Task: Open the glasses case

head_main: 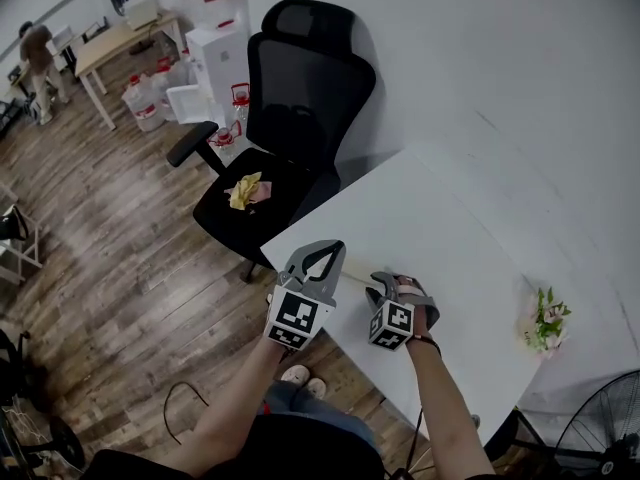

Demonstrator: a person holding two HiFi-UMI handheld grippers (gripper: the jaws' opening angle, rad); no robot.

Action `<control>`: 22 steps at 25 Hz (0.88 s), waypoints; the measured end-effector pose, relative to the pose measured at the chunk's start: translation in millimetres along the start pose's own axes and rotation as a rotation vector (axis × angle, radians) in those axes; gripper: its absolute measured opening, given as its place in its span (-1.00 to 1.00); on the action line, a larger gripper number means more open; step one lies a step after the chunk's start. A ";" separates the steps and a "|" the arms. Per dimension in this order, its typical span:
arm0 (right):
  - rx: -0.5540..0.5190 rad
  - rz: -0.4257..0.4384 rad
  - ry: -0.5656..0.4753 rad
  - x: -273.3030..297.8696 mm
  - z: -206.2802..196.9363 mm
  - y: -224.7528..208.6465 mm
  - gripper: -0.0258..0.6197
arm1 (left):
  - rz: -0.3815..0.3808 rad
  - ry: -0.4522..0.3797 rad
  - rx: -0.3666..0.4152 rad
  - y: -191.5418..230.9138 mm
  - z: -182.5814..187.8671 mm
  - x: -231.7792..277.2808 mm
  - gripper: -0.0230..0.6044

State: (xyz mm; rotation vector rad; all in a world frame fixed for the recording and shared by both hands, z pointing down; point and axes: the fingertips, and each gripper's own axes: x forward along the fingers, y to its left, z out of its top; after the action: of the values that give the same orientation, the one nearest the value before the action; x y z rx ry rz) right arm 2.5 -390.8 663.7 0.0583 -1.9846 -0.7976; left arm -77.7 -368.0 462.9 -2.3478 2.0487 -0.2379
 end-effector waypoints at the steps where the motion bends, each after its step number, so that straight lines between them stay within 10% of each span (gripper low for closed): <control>1: -0.002 0.005 0.011 3.5 -1.8 1.0 -0.51 | 0.003 0.001 0.000 1.9 -0.5 -0.5 -0.90; 22: -0.061 -0.016 0.052 14.9 -6.8 -8.0 -0.69 | 0.009 0.012 -0.005 16.7 -8.1 4.0 -0.90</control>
State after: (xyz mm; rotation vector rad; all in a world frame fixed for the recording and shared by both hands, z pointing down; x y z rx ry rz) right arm -2.3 -405.8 672.9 0.0589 -1.9114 -0.8585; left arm -94.6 -373.6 469.5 -2.3454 2.0671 -0.2468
